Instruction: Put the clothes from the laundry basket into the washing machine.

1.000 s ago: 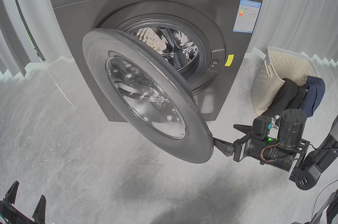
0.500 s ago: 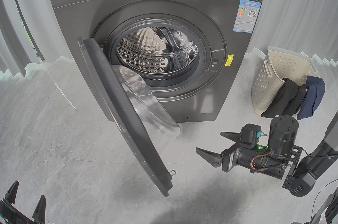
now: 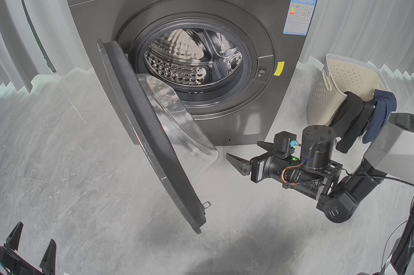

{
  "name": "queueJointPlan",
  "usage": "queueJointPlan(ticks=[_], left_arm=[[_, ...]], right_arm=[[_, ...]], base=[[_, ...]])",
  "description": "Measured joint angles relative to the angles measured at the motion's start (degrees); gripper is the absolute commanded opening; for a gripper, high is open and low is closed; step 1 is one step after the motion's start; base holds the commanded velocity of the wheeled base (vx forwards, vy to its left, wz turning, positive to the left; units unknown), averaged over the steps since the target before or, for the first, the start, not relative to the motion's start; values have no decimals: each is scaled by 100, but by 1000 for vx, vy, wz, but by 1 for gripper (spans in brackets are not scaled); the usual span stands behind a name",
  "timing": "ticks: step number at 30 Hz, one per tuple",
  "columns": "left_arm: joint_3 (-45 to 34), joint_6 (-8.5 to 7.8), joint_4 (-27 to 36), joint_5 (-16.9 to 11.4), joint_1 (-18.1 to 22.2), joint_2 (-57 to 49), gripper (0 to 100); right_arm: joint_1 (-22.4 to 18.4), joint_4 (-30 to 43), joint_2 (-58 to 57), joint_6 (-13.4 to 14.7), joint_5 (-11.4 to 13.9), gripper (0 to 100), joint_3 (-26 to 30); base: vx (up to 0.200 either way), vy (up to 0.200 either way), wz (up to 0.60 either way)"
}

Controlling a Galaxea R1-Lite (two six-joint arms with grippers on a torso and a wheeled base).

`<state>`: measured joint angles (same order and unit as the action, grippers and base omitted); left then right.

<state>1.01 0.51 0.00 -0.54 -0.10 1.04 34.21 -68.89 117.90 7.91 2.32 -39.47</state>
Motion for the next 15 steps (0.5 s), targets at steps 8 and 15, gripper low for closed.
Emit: queueJointPlan(ticks=[8,15], left_arm=[[0,2,0,0,0,0,100],[0,0,0,0,0,0,100]], right_arm=[[377,-6,407,5,57,100,-455],[683,-52,471,76,124,100,-496]], base=[[0,0,0],[0,0,0]])
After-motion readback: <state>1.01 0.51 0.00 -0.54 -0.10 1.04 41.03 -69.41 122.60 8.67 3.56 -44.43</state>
